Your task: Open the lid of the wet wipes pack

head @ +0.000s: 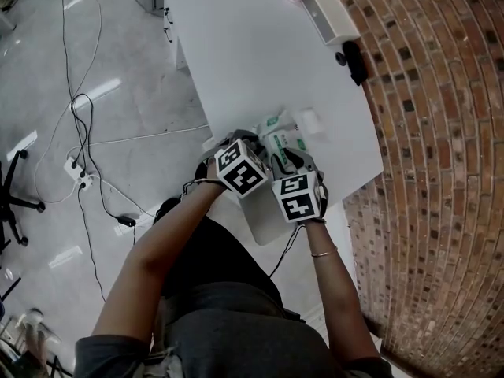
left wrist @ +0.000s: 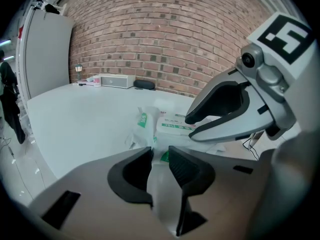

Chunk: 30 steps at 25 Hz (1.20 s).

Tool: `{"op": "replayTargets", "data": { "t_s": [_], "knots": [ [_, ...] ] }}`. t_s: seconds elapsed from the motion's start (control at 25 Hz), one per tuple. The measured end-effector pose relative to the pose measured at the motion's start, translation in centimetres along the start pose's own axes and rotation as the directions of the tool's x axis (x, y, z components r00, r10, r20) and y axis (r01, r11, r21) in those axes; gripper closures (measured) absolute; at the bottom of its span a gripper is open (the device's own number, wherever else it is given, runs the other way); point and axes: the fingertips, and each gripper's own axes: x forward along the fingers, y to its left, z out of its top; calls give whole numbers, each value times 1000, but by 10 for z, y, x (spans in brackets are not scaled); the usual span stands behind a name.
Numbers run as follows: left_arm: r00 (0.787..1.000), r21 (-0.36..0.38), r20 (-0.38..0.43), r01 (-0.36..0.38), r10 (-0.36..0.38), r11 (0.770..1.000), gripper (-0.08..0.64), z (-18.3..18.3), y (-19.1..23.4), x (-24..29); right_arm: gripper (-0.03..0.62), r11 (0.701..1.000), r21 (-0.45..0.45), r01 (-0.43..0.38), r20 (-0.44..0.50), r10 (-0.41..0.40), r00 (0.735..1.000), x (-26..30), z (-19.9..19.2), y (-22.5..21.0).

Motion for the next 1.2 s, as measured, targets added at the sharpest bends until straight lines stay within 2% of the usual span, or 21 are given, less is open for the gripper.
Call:
{"op": "replayTargets", "data": {
  "t_s": [0.44,0.8,1.0,1.2],
  "knots": [
    [1000,7,4,9,-9,1000,442,-1,-1,1,497,999,-48,-4,-116,-2,993,10,-1,4],
    [1000,11,4,17,-17,1000,445,-2,-1,1,508,996,-88,-5,-140,-7,990,12,-3,6],
    [1000,18,-1,18,-18,1000,454,-3,-3,2,525,998,-52,-26,-140,19,990,10,-5,2],
    [1000,24,-19,11,-10,1000,497,-3,-3,4,540,998,-25,-50,-135,46,990,8,-4,-3]
  ]
}}
